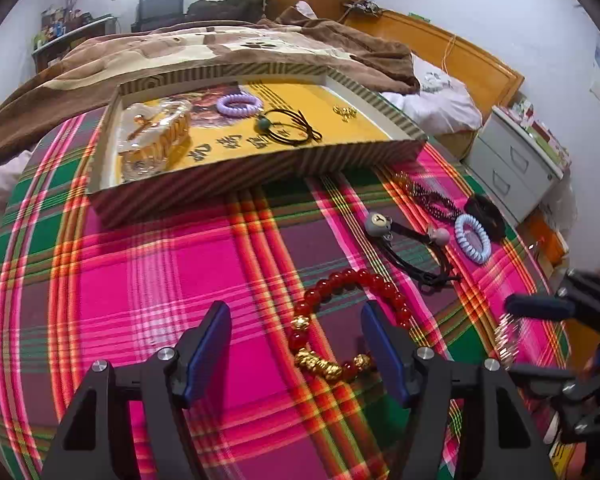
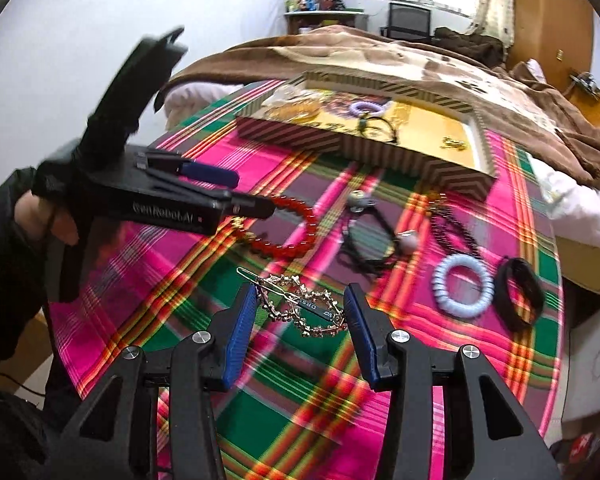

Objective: Organize jewelry
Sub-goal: 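Close the right gripper on the rhinestone hair clip while the left gripper grasps the red bead bracelet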

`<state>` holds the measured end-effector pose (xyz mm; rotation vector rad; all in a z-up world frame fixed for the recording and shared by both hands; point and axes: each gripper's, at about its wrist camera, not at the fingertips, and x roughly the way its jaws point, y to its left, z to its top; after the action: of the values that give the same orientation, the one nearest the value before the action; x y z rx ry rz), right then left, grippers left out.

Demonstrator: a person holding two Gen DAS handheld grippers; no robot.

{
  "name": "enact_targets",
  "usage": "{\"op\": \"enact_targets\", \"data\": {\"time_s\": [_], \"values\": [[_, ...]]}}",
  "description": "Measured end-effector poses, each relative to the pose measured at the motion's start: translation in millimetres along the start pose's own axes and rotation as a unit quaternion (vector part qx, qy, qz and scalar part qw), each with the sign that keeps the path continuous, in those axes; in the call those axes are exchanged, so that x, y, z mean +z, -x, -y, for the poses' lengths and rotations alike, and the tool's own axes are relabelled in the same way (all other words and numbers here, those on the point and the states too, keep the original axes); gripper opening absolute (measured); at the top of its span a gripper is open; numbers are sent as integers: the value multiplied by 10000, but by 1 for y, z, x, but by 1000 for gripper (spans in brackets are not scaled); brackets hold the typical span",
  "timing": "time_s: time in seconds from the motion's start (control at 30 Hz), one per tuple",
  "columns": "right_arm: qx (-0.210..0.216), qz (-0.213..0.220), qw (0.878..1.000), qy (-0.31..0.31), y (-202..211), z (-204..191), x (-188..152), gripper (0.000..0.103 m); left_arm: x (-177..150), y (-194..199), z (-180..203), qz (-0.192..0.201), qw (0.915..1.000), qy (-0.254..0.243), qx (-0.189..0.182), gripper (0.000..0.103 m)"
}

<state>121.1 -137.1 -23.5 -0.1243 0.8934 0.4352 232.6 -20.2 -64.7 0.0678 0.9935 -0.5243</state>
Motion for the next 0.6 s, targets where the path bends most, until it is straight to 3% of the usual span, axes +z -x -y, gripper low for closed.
{"op": "enact_targets", "data": {"time_s": [0.1,0.3,0.37,0.6], "values": [[-57,61,9999,-89,6,7,-1,46,2,-3,6,-7,9999,-114,74,66],[-101,161,9995,-250,11,18,-2,46,5,-8,15,-12,9993,-307,229,43],[-94,169,9995,-268,11,19,-2,46,6,-9,17,-7,9986,-392,351,31],[-59,203,9993,-317,10,24,-3,46,7,-12,24,-26,9955,-653,684,10]]}}
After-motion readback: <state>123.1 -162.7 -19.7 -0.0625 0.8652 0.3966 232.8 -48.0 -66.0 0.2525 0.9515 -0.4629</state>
